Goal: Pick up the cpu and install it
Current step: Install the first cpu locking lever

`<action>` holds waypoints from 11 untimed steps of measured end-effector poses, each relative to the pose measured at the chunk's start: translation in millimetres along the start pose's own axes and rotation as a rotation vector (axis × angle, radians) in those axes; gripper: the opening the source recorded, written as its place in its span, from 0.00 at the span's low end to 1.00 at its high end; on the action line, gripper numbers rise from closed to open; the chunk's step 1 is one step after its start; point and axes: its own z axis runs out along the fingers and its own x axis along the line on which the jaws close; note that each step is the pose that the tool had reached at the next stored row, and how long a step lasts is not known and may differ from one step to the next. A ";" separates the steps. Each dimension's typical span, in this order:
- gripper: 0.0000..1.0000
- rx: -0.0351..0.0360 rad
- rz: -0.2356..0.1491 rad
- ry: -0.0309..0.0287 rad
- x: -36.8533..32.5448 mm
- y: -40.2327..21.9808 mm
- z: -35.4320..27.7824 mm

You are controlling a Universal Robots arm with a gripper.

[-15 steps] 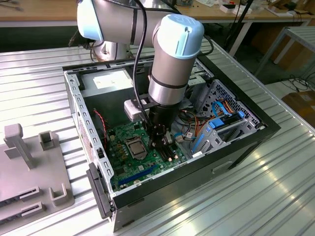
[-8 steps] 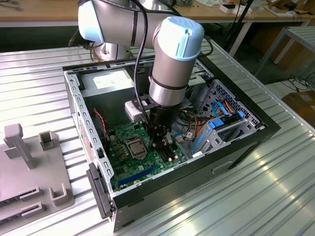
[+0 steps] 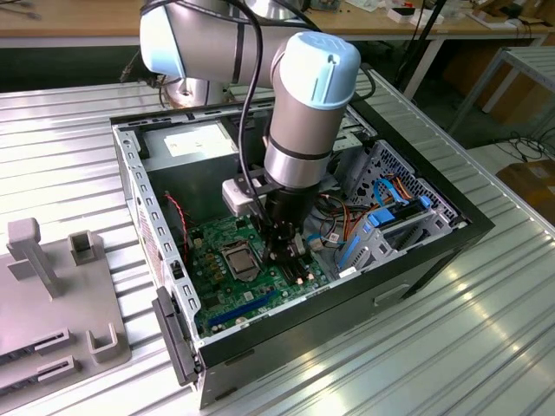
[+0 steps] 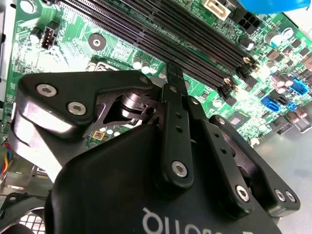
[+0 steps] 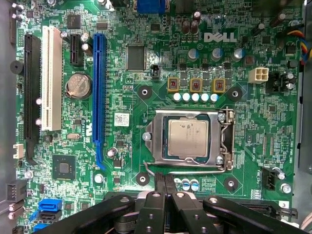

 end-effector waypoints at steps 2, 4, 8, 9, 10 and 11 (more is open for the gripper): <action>0.11 0.0004 -0.001 0.0000 0.0 -1.1 1.1; 0.11 0.0006 -0.002 -0.0002 -0.1 -1.5 1.4; 0.11 0.0006 -0.002 -0.0002 -0.1 -1.6 1.2; 0.11 0.0007 -0.002 -0.0004 -0.1 -1.6 1.0; 0.11 0.0009 -0.002 -0.0005 -0.1 -1.5 0.7; 0.11 0.0012 -0.002 -0.0006 -0.1 -1.3 0.4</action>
